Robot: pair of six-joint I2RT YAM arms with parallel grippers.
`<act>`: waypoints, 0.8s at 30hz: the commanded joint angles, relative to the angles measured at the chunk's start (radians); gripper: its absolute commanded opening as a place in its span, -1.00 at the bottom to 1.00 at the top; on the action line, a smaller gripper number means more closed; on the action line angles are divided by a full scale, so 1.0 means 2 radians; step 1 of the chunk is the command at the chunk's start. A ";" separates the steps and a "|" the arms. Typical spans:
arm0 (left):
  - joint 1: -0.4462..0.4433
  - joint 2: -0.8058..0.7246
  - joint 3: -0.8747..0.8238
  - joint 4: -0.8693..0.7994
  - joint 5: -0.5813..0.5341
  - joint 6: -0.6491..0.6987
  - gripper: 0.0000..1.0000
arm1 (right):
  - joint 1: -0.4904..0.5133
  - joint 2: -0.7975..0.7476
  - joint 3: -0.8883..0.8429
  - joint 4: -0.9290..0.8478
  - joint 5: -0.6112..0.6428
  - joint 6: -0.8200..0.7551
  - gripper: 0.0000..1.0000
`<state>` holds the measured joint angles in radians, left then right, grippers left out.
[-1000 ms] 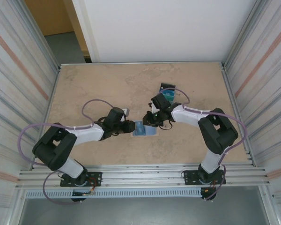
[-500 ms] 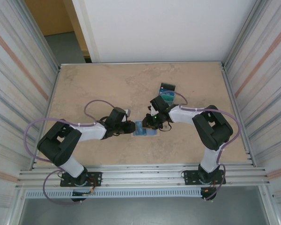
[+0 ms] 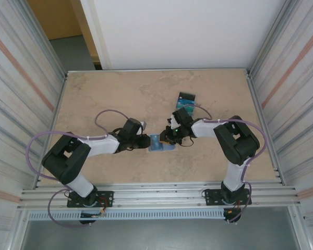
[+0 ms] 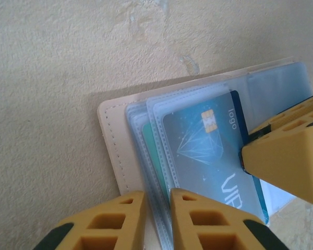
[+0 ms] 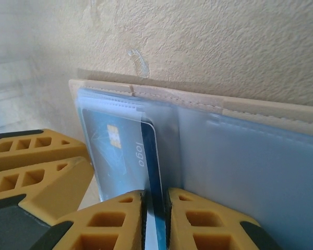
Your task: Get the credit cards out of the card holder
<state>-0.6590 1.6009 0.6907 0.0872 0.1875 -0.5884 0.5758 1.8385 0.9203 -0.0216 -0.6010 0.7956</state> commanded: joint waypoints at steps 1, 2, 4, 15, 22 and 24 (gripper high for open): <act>-0.007 0.008 0.018 -0.043 -0.018 0.020 -0.63 | -0.003 0.006 -0.011 0.049 -0.038 0.024 -0.63; -0.008 0.008 0.021 -0.050 -0.021 0.023 -0.63 | -0.003 0.005 -0.013 0.054 -0.040 0.025 -0.64; -0.010 0.009 0.027 -0.060 -0.026 0.026 -0.63 | -0.005 0.003 -0.017 0.063 -0.045 0.027 -0.65; -0.013 0.026 0.044 -0.089 -0.034 0.026 -0.65 | -0.015 -0.004 -0.046 0.125 -0.071 0.048 -0.66; -0.013 0.027 0.050 -0.103 -0.040 0.027 -0.66 | -0.021 -0.007 -0.055 0.142 -0.078 0.054 -0.51; -0.013 0.028 0.050 -0.104 -0.039 0.026 -0.66 | -0.022 -0.009 -0.057 0.144 -0.080 0.055 -0.52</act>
<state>-0.6765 1.6318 0.7826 -0.0570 0.1329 -0.5529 0.5369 1.8385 0.8177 0.2340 -0.7265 0.8856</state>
